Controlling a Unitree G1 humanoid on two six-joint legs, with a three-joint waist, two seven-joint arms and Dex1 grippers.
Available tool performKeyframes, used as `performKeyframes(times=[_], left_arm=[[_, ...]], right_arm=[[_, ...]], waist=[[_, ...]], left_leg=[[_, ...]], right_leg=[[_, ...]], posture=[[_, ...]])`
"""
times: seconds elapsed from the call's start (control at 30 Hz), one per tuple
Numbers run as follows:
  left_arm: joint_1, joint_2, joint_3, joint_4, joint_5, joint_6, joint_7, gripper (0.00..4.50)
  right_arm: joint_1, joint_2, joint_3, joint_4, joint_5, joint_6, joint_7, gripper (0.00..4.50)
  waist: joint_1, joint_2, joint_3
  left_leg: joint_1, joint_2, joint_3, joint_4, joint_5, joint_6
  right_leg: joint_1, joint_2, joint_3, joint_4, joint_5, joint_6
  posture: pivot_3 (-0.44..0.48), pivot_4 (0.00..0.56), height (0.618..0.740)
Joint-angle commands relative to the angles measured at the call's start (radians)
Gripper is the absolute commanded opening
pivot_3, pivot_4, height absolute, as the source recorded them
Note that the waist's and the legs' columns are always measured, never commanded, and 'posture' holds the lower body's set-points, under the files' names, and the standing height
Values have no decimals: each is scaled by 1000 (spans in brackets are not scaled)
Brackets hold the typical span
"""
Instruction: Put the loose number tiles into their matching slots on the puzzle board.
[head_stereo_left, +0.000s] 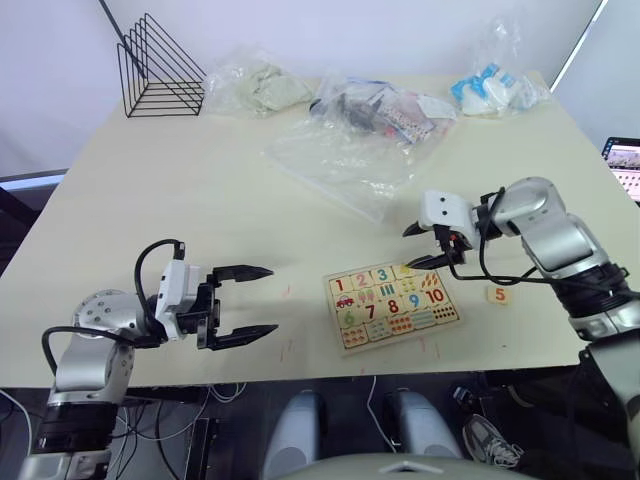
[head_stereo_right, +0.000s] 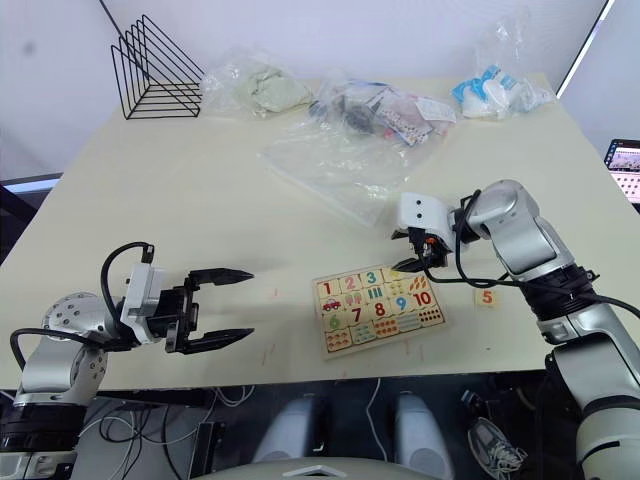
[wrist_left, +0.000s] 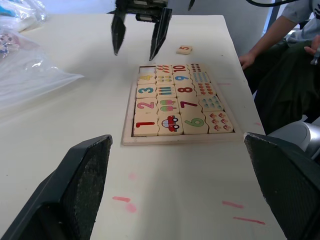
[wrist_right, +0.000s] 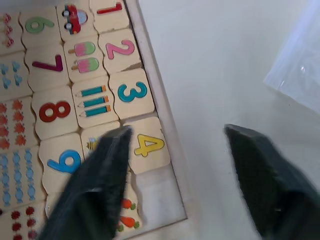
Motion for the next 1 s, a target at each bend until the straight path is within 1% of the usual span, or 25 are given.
performKeyframes(times=[0.03,0.07,0.1,0.13,0.27,0.47,0.77,0.9,1.0], left_arm=[[-7,2,-5,-15,0,-14,1,4500],[-7,1,-6,-17,0,-13,4,4500],[-6,1,-7,-19,0,-13,5,4500],[-4,2,-9,-23,1,-11,10,4500],[1,3,-18,-36,9,-2,38,4500],[-5,-9,-29,-61,22,16,98,4500],[9,-28,-41,-81,50,19,170,4500],[33,-38,-52,-92,66,16,195,4500],[54,-41,-52,-95,73,15,217,4500]], right_arm=[[44,9,-81,-51,58,-11,-50,1168],[57,12,-92,-55,67,-16,-60,595],[71,18,-104,-60,78,-19,-74,131],[101,23,-123,-65,92,-29,-94,45],[194,50,-177,-90,136,-50,-154,45],[272,91,-190,-100,161,-85,-213,45],[337,83,-141,-62,108,-94,-262,45],[349,89,-170,-93,137,-84,-274,45],[371,100,-217,-135,182,-95,-297,45]], waist=[[0,0,0],[0,0,0],[0,0,0],[0,0,0],[1,0,0],[0,0,0],[1,0,0],[1,0,0],[2,0,0]], left_leg=[[0,0,0,0,0,0],[0,0,0,0,0,0],[0,0,0,0,0,0],[0,0,0,0,0,0],[0,0,0,0,0,0],[0,0,0,0,0,0],[0,0,0,0,0,0],[0,0,0,0,0,0],[0,0,0,0,0,0]], right_leg=[[0,0,0,0,0,0],[0,0,0,0,0,0],[0,0,0,0,0,0],[0,0,0,0,0,0],[0,0,0,0,0,0],[0,1,0,0,0,0],[0,0,1,0,0,0],[0,1,0,0,0,0],[0,0,1,0,0,0]], posture=[[0,150,740],[0,150,740],[0,150,740],[0,150,740],[0,150,740],[0,150,740],[0,150,740],[0,150,740],[0,150,740]])
